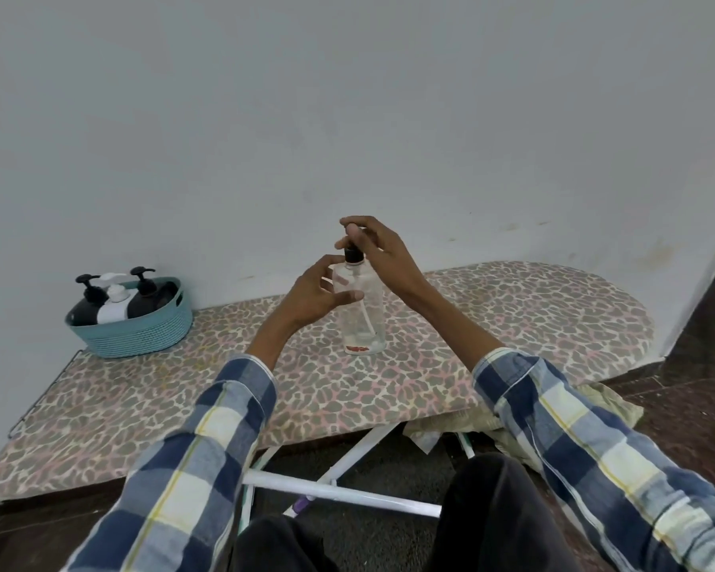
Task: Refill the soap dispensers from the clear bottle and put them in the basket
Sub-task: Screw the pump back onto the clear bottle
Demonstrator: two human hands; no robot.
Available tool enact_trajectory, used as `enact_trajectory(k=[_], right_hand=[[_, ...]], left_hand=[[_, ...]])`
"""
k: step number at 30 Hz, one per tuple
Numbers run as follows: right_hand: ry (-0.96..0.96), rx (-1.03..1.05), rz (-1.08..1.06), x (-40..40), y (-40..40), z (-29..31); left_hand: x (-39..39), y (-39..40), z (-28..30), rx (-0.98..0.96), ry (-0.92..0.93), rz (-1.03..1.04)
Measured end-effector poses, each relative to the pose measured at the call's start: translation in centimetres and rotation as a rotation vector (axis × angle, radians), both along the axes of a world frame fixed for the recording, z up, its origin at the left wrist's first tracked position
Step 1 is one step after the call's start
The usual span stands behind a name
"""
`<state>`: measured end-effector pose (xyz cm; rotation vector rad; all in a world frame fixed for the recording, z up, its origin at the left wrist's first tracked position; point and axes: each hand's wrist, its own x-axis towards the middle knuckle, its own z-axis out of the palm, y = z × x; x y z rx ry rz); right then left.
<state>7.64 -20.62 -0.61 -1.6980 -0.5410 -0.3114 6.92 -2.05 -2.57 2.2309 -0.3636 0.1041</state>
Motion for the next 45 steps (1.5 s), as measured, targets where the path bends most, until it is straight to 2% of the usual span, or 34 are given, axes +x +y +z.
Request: enact_trajectory(k=[4, 12, 16, 22, 28, 34, 39, 45], right_hand=[[-0.022, 0.018, 0.044, 0.0, -0.4, 0.5], [-0.054, 0.049, -0.093, -0.3, 0.3, 0.9], [-0.040, -0.068, -0.096, -0.4, -1.1, 0.1], [0.234, -0.467, 0.104, 1.7, -6.5, -1.4], [0.107, -0.398, -0.086, 4.0, -12.5, -2.0], [0.080, -0.321, -0.304, 7.6, -20.4, -2.7], [0.082, -0.265, -0.367, 10.8, -25.8, -3.1], [0.116, -0.219, -0.395, 14.2, -28.4, -4.1]], left_hand=[[0.0, -0.2, -0.2, 0.043, -0.042, 0.021], [-0.2, -0.6, -0.3, 0.088, -0.059, 0.077], [-0.4, -0.7, -0.2, 0.083, -0.075, 0.094], [0.9, -2.5, 1.0, 0.159, -0.121, 0.131], [4.3, -10.5, 2.2, 0.053, -0.177, 0.129], [9.2, -19.9, 2.0, -0.184, -0.055, 0.079], [12.6, -25.6, 1.8, -0.237, 0.022, 0.007], [15.8, -28.4, 1.7, -0.257, 0.176, -0.106]])
